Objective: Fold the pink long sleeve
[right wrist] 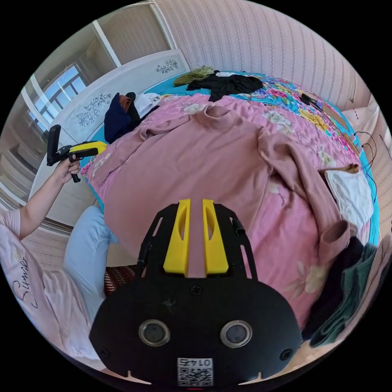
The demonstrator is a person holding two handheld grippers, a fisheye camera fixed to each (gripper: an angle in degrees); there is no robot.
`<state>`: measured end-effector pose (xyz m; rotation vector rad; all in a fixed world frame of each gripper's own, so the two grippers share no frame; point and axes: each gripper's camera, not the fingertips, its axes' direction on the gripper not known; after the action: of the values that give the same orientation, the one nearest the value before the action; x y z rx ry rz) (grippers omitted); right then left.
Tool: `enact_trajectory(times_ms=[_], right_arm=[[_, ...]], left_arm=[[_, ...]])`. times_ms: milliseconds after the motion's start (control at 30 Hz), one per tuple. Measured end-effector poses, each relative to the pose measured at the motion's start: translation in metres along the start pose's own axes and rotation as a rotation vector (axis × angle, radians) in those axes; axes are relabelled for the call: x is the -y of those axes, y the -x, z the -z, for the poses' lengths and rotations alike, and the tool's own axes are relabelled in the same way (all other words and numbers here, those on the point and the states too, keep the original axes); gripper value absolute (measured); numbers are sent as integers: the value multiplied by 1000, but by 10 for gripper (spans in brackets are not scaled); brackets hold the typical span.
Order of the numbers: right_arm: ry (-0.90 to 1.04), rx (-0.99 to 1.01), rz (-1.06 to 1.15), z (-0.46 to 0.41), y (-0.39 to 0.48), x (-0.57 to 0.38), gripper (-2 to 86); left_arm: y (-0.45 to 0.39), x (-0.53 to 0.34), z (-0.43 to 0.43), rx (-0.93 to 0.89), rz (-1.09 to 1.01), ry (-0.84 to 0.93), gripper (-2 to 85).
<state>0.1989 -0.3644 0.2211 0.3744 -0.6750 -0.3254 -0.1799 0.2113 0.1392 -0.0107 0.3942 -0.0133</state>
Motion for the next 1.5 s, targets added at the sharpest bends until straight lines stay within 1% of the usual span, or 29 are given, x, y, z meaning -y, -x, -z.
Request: enact_trajectory(times_ms=[67, 100, 167, 267, 367, 400, 467, 500, 533, 567, 667, 733, 800, 833, 867, 933, 1000, 1033, 1067, 1100, 1167, 1200, 1233, 1267, 1300, 1367, 1467, 1500], right_arm=[[25, -21, 55, -23, -14, 69, 55], [35, -25, 68, -30, -18, 87, 56], [54, -59, 95, -59, -37, 156, 72], [71, -61, 72, -96, -66, 233, 98], [112, -71, 46, -128, -90, 292, 112], [116, -76, 47, -133, -93, 302, 113], [179, -100, 52, -161, -107, 333, 100], [217, -78, 53, -171, -110, 338, 91], [288, 1, 55, -187, -116, 347, 71], [281, 24, 43, -188, -120, 354, 48], [227, 68, 21, -173, -132, 375, 32], [215, 51, 23, -173, -138, 388, 27], [302, 18, 35, -200, -142, 395, 26], [293, 26, 24, -214, -145, 396, 27], [254, 41, -24, -215, -150, 399, 27], [242, 77, -75, -217, -157, 403, 32], [234, 113, -95, -214, -162, 408, 43], [228, 117, -104, -208, -163, 411, 55], [190, 99, -111, -195, -161, 412, 61], [153, 84, -113, -187, -158, 411, 61], [13, 76, -82, -155, -137, 400, 59], [-19, 94, -70, -150, -130, 396, 58], [-49, 160, -43, -146, -114, 389, 54], [-34, 245, -24, -151, -97, 386, 50], [-15, 293, -15, -156, -87, 385, 48], [59, 459, 30, -184, -48, 388, 41], [130, 536, 41, -222, -9, 406, 60], [135, 546, 31, -229, -4, 410, 67]], left_arm=[[7, 71, -39, 30, -60, 5, 64], [9, 88, -50, 38, -75, 8, 66], [21, 150, -103, 58, -103, 45, 78], [40, 211, -172, 49, -128, 154, 92], [51, 251, -223, 115, -177, 219, 92], [53, 257, -233, 118, -182, 234, 90], [64, 275, -274, 112, -187, 336, 66], [66, 276, -284, 104, -189, 365, 56], [71, 276, -295, 89, -184, 389, 30], [77, 280, -295, 79, -153, 378, 11], [101, 294, -279, 27, -55, 329, -5], [117, 299, -281, 14, -17, 327, -7], [130, 296, -305, -5, -3, 403, -7], [137, 293, -312, -24, 27, 379, -5], [144, 294, -313, -34, 53, 371, -2], [153, 296, -309, -63, 74, 363, 14], [167, 293, -289, -102, 103, 334, 42], [177, 287, -263, -107, 136, 280, 57], [182, 276, -230, -112, 124, 216, 60], [183, 268, -212, -104, 109, 193, 62], [182, 215, -145, -8, 61, 168, 69], [182, 198, -131, 24, 64, 181, 72], [182, 160, -106, 85, 84, 221, 76], [181, 120, -85, 136, 122, 278, 78], [181, 101, -76, 162, 149, 311, 80], [178, 32, -48, 226, 268, 434, 84], [174, -24, -36, 250, 386, 492, 87], [175, -31, -38, 249, 392, 500, 88]])
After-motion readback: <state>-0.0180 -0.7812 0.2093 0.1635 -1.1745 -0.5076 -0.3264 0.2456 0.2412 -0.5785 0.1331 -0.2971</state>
